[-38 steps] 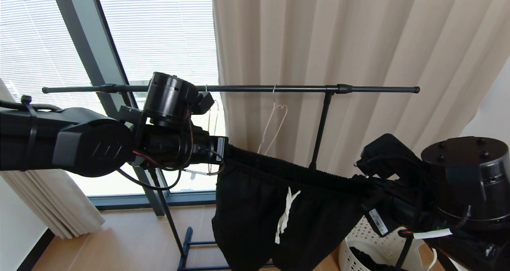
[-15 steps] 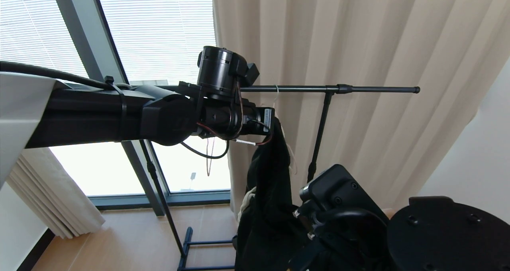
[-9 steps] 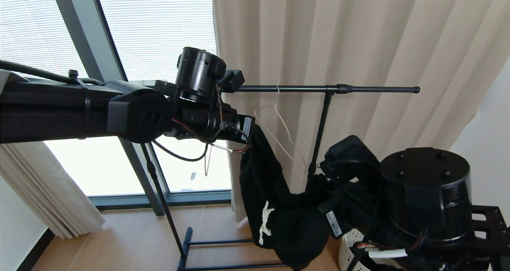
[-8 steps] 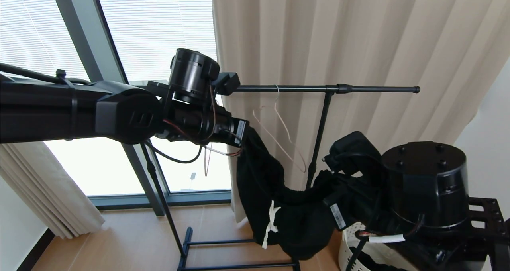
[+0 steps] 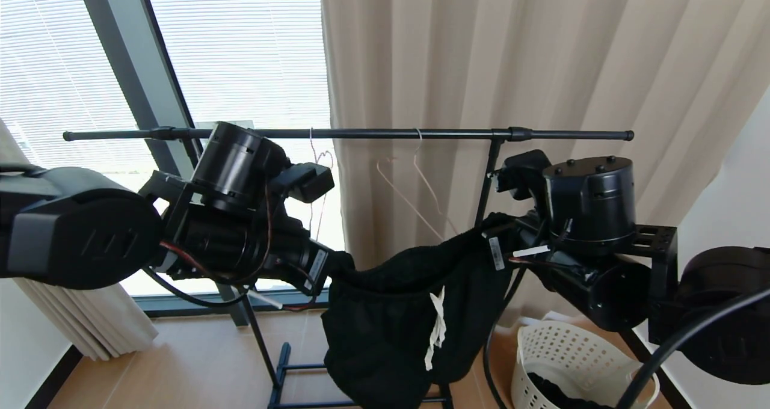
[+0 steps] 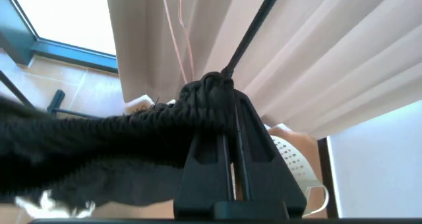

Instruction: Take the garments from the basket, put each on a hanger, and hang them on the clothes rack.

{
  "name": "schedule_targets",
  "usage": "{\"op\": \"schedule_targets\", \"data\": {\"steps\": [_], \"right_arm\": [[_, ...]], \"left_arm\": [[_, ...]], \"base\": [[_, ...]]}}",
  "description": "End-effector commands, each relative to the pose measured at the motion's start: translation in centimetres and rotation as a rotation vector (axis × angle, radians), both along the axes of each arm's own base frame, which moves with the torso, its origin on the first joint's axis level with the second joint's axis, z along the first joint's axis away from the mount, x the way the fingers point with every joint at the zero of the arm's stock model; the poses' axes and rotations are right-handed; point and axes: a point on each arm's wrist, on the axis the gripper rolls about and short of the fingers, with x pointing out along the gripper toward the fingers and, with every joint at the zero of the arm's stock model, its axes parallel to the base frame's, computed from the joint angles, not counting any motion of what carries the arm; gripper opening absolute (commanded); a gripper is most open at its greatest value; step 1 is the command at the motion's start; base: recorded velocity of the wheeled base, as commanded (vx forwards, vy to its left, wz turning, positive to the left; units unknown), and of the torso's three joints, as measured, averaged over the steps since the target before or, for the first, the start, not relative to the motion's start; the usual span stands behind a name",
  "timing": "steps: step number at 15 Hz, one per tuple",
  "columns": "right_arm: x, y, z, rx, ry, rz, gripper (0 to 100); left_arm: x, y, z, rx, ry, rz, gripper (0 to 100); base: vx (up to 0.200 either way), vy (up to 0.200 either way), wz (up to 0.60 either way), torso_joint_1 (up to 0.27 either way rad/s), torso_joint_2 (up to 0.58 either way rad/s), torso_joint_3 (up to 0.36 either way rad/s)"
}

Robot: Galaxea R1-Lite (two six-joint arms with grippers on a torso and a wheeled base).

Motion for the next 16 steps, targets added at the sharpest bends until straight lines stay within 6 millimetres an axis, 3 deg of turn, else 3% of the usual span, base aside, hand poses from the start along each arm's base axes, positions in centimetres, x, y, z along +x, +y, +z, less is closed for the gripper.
{"op": "schedule_targets", "data": {"steps": [1, 4, 7, 13, 16], "right_arm": [[1.7, 1.6, -1.1, 0.046, 0.013, -0.020, 0], [2.4, 3.2, -0.5, 0.143, -0.009, -0.022, 0], [2.9, 4.6, -0.3, 0.239, -0.018, -0.029, 0], [2.1, 6.4, 0.2, 0.326, -0.022, 0.000, 0], [2.0, 6.2, 0.4, 0.330, -0.024, 0.000, 0]], "left_arm": [[-4.1, -0.2, -1.1, 0.004, 0.062, -0.105, 0], [-7.2, -2.5, -2.4, -0.003, 0.147, -0.234, 0], [-9.0, -4.6, -2.4, -0.052, 0.212, -0.332, 0], [-9.3, -8.7, -2.2, -0.252, 0.322, -0.287, 0], [-9.4, -8.7, -2.4, -0.252, 0.320, -0.287, 0]], "base": [[0.000, 0.000, 0.00, 0.000, 0.00, 0.000], [0.000, 0.000, 0.00, 0.000, 0.00, 0.000], [0.000, 0.000, 0.00, 0.000, 0.00, 0.000], [0.000, 0.000, 0.00, 0.000, 0.00, 0.000], [0.000, 0.000, 0.00, 0.000, 0.00, 0.000]]}}
